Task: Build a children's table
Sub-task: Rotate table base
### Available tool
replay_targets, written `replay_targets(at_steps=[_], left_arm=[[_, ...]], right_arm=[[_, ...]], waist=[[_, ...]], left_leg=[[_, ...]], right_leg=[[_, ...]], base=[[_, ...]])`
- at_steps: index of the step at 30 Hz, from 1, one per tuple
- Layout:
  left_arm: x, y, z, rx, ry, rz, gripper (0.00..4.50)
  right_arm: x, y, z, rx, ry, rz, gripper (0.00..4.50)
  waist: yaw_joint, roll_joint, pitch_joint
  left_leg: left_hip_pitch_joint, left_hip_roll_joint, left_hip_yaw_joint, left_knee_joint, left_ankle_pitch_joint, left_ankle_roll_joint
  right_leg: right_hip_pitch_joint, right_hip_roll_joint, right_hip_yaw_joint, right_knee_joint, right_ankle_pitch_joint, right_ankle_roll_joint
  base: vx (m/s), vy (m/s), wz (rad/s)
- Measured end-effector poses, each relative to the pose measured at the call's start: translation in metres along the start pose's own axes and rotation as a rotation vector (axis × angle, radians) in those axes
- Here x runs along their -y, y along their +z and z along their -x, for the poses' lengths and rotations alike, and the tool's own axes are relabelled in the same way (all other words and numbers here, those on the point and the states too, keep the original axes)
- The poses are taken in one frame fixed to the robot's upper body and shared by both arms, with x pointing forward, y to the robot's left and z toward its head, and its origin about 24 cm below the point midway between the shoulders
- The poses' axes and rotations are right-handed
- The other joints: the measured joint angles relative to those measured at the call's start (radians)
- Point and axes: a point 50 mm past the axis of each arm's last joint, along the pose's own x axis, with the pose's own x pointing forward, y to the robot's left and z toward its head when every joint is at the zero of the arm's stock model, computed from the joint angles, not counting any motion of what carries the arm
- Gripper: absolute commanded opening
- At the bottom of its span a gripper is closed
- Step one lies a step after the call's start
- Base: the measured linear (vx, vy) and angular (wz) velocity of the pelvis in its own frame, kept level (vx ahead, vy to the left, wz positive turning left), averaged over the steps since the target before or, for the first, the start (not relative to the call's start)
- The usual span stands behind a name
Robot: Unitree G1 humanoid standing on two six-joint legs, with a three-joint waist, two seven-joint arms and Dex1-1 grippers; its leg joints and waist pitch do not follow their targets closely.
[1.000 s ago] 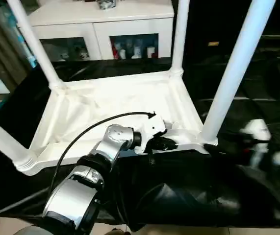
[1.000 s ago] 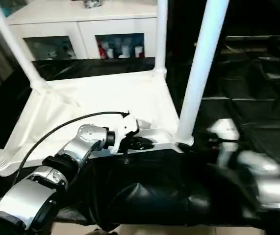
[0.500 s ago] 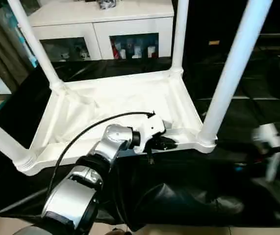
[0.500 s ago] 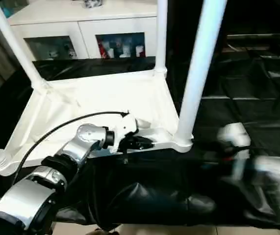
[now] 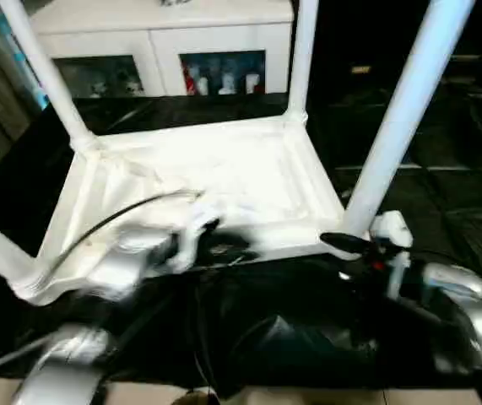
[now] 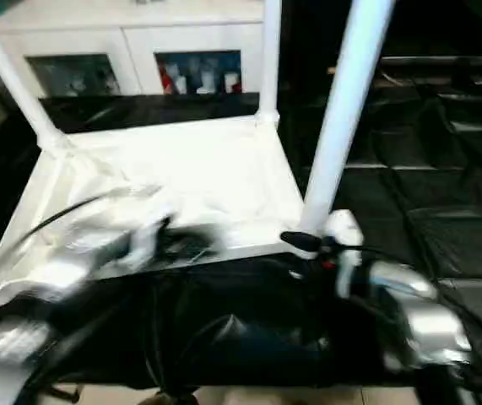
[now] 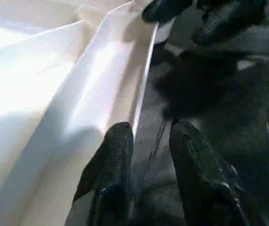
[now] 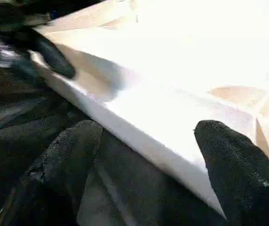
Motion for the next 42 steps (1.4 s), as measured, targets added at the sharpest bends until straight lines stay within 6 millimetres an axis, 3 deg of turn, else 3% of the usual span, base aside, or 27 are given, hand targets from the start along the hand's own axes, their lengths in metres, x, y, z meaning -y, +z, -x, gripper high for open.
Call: replay_targets(at_steps=[10, 18, 31, 36, 42], left_arm=[[0.038, -0.039, 0.061, -0.148, 0.187, 0.132, 2.74], [0.036, -0.041, 0.063, -0.18, 0.246, 0.1, 3.17], [0.013, -0.024, 0.058, -0.157, 0.401, -0.033, 4.13], [0.017, -0.028, 0.063, -0.152, 0.391, -0.031, 4.45], [0.029, -0.047, 0.094, -0.124, 0.409, 0.063, 4.45]], right_arm=[[0.027, -0.002, -0.032, 0.035, -0.361, -0.023, 3.68], [0.039, 0.0, -0.037, 0.038, -0.474, -0.023, 3.68], [0.074, 0.006, -0.003, 0.034, -0.703, 0.04, 3.68], [0.087, 0.005, 0.017, 0.026, -0.795, 0.052, 3.68], [0.093, 0.002, 0.032, 0.018, -0.853, 0.06, 3.68]], waist=[[-0.005, -0.019, -0.004], [-0.003, -0.02, -0.003], [-0.002, -0.016, -0.005], [-0.003, -0.01, -0.007], [-0.006, -0.01, -0.007]], left_leg=[[0.005, -0.001, 0.0, 0.0, 0.002, -0.004], [0.005, -0.002, 0.0, 0.0, 0.002, -0.004], [0.003, -0.002, -0.001, 0.001, 0.004, -0.007], [0.003, -0.002, -0.001, 0.002, 0.004, -0.006], [0.003, 0.0, -0.002, 0.002, 0.004, -0.006]], right_leg=[[0.003, 0.001, 0.003, 0.0, 0.001, -0.001], [0.007, 0.001, 0.006, 0.0, 0.002, -0.001], [0.009, 0.001, 0.004, 0.001, 0.004, -0.001], [0.008, 0.001, 0.004, 0.001, 0.003, -0.001], [0.008, 0.003, 0.003, 0.002, 0.003, 0.0]], base=[[0.0, 0.0, 0.0], [0.0, 0.0, 0.0], [0.0, 0.0, 0.0], [0.0, 0.0, 0.0], [0.0, 0.0, 0.0]])
